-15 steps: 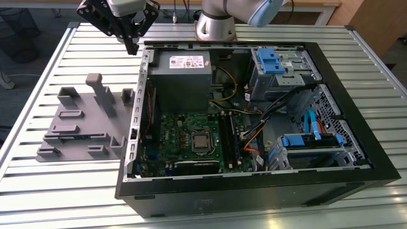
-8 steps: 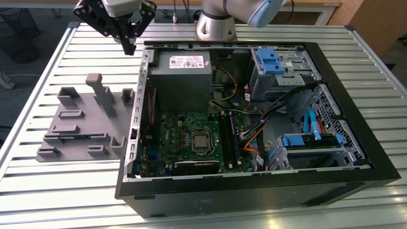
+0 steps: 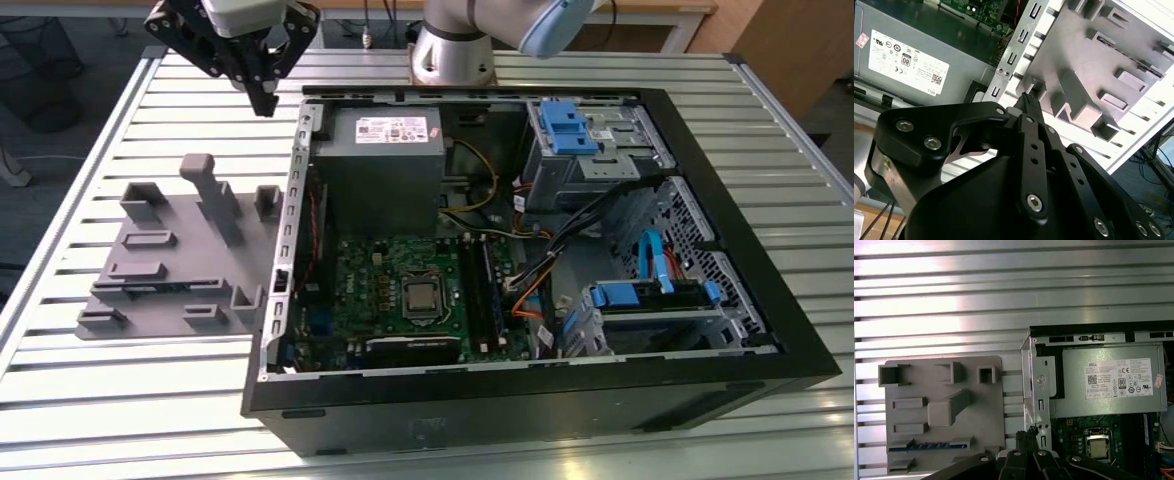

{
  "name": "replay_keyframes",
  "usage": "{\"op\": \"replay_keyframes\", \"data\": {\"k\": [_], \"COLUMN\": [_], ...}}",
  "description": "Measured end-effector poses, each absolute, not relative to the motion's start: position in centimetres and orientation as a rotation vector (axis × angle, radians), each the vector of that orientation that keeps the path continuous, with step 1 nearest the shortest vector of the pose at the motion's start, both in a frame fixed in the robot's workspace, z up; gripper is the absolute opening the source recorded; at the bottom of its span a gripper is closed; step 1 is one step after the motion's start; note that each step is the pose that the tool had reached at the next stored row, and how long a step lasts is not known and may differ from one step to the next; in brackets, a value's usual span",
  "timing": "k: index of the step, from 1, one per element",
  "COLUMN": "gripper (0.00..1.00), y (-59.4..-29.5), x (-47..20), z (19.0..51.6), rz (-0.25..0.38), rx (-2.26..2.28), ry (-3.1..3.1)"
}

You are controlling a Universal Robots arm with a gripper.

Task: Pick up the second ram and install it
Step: 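Reach for the second ram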

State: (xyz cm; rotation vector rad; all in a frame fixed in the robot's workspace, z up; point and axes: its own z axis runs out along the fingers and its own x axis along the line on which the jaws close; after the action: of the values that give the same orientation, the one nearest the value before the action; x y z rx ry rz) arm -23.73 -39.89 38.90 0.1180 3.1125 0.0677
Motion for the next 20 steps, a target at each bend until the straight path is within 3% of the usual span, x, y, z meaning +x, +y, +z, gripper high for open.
{"op": "replay_keyframes", "data": {"k": [20], "gripper": [0.11], "y": [-39.9], "x": [-26.3], "z": [38.8], "rz": [0.068], "rx": [0.118], "ry": [3.112]}}
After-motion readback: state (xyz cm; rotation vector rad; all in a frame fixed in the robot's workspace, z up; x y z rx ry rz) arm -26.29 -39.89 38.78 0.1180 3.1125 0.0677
